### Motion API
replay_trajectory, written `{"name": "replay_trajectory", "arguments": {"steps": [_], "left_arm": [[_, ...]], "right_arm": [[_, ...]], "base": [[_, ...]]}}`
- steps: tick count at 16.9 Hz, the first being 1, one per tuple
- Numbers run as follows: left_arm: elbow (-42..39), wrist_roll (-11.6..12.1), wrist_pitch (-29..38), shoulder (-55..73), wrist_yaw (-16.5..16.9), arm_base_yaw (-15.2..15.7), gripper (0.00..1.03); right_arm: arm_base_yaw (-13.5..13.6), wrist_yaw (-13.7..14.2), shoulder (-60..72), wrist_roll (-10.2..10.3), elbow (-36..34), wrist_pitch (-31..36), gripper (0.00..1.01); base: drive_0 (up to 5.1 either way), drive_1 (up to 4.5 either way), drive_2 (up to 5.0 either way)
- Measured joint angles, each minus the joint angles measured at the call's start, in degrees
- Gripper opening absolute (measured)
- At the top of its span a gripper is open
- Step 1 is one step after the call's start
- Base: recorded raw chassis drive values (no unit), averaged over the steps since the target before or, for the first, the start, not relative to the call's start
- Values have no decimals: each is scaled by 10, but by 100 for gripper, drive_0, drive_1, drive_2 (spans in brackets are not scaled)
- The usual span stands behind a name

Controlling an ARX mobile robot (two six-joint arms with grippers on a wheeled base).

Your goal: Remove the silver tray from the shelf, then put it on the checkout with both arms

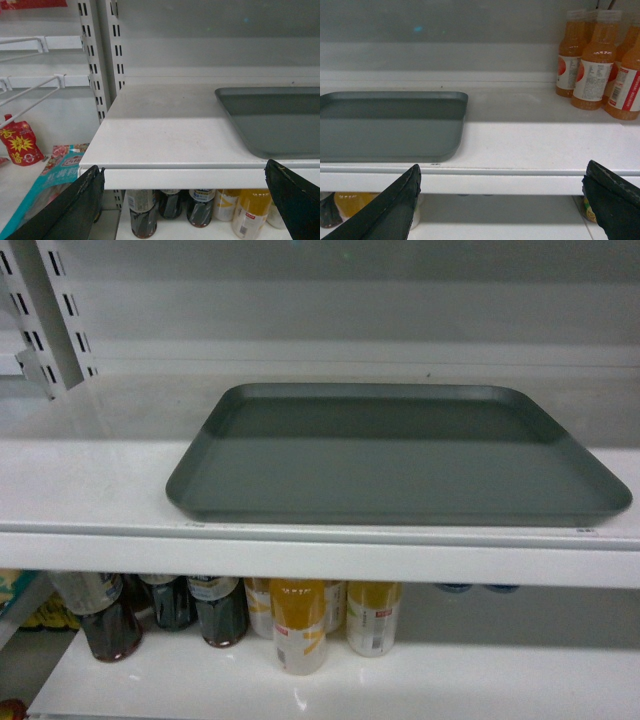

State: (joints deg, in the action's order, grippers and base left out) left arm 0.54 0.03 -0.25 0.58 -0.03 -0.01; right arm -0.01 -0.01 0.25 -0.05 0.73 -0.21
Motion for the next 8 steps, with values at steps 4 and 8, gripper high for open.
{"name": "replay_trajectory", "arguments": {"steps": [4,8], "left_arm": [[0,0,-1,0,0,0,98],[0,0,0,0,0,0,98]], "right_arm": [[0,0,0,0,0,0,98],[0,0,0,0,0,0,98]], "base": [[1,86,-85],[0,0,0]]}}
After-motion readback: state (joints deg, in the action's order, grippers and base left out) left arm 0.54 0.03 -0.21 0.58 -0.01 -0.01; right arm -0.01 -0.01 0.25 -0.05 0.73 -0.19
